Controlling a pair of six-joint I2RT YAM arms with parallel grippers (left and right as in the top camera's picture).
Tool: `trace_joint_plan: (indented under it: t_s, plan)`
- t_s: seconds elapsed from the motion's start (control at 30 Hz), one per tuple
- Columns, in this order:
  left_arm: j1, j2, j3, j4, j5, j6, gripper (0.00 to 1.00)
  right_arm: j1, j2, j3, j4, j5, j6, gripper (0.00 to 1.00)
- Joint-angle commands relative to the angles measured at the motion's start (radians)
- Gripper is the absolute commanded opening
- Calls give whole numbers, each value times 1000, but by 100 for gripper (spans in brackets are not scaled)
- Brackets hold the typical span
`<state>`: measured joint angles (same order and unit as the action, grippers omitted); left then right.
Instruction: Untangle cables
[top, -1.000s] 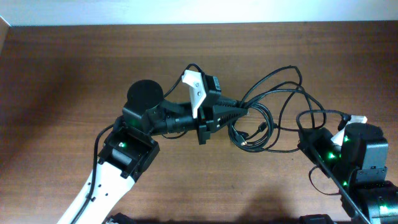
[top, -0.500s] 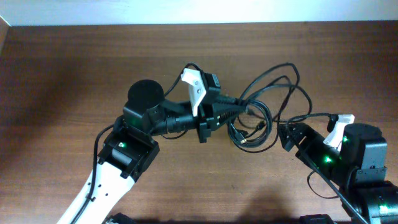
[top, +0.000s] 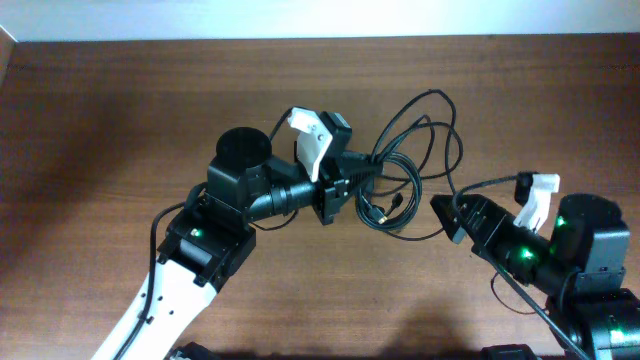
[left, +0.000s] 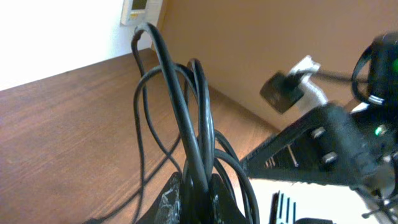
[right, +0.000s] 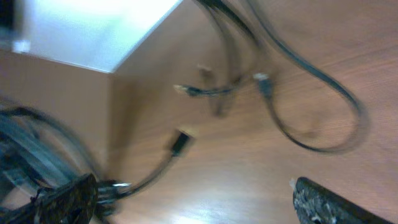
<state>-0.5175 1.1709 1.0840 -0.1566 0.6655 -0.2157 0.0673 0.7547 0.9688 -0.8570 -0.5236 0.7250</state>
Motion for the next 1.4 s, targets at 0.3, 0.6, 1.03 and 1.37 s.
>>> trace_joint_plan:
  t_s: [0.3,0.6,1.03,1.37]
  plan:
    - [-32,-5,12,-17,124,169,0,5,-2,4,266,-256,122,99]
    - [-112,13,12,-17,124,169,0,5,-2,4,349,-271,133,99]
    - [-207,67,12,26,124,168,0,5,-2,4,367,-255,133,43]
    - [-211,67,12,36,143,168,0,5,-2,4,367,-254,132,9]
